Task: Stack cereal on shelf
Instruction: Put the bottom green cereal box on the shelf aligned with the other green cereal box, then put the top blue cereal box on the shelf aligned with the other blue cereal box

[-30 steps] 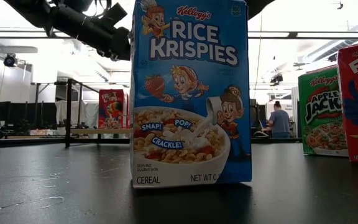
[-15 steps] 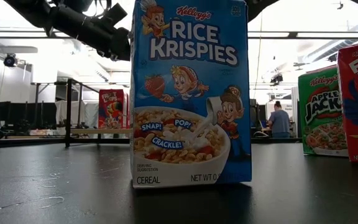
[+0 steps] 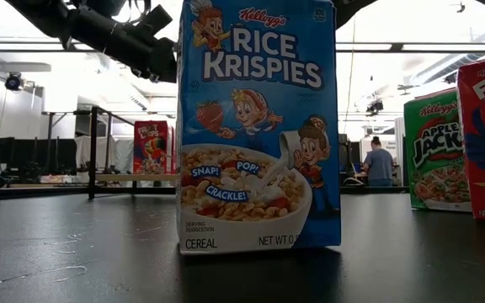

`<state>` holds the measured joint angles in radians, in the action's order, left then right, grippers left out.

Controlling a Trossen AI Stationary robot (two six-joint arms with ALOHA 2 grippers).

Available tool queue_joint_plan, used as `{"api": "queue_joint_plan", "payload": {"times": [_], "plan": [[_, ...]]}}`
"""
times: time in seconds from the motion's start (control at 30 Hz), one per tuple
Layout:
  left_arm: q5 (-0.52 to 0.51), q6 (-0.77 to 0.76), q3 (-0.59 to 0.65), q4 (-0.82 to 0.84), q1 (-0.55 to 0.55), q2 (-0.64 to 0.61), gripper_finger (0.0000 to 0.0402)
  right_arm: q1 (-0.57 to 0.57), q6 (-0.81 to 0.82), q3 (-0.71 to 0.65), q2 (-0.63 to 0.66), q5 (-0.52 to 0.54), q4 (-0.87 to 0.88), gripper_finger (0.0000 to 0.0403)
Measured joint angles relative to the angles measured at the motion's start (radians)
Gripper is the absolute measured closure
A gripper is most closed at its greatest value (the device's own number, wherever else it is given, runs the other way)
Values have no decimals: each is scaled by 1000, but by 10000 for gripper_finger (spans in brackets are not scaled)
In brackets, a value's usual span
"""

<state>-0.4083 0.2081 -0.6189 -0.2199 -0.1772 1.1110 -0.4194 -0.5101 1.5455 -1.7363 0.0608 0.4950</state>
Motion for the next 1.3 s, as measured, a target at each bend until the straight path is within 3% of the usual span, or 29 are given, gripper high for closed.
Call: {"api": "queue_joint_plan", "payload": {"times": [0.5,0.63,0.73,0.87,1.03,1.3], "plan": [[2,-37,-17,7,52,0,402,64,47,21,100,9,8,394],[1,-78,-60,96,122,0,402,120,76,20,137,-54,36,394],[2,-152,-138,267,169,0,402,163,88,9,156,-92,33,394],[2,-385,-292,655,222,4,402,215,80,-6,163,-94,41,394],[70,-836,-448,1128,311,35,402,270,73,-30,164,-92,54,394],[328,-1494,-460,1416,547,41,396,307,14,-88,164,-90,-20,394]]}}
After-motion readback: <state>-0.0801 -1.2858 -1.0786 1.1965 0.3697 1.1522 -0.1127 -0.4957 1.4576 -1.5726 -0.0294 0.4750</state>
